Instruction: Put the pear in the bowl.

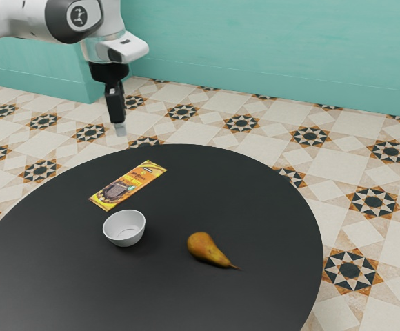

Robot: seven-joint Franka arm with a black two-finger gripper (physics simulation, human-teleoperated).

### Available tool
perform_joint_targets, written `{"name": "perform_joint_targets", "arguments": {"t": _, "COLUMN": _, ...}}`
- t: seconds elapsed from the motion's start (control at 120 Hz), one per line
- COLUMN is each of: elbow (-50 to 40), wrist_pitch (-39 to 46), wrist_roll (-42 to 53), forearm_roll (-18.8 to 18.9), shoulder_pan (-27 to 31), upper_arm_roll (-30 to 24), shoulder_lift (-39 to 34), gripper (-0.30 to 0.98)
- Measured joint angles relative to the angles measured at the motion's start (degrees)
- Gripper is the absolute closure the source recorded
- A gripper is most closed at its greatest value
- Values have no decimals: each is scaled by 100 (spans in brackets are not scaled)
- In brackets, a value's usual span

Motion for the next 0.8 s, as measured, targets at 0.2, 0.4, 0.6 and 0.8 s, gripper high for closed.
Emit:
{"name": "perform_joint_targets", "arguments": {"t": 0.2, "elbow": 6, "wrist_pitch": 19, "wrist_roll": 188, "forearm_roll": 20, "shoulder_pan": 124, "upper_arm_roll": -1, "shoulder_lift": 7, "gripper": 0}}
{"name": "perform_joint_targets", "arguments": {"t": 0.4, "elbow": -23, "wrist_pitch": 40, "wrist_roll": 675, "forearm_roll": 50, "shoulder_pan": 203, "upper_arm_roll": -8, "shoulder_lift": 130, "gripper": 0}}
{"name": "perform_joint_targets", "arguments": {"t": 0.6, "elbow": -339, "wrist_pitch": 167, "wrist_roll": 1334, "forearm_roll": 10, "shoulder_pan": -393, "upper_arm_roll": -46, "shoulder_lift": 457, "gripper": 0}}
{"name": "perform_joint_targets", "arguments": {"t": 0.8, "elbow": -653, "wrist_pitch": 677, "wrist_roll": 1820, "forearm_roll": -79, "shoulder_pan": -700, "upper_arm_roll": -116, "shoulder_lift": 1106, "gripper": 0}}
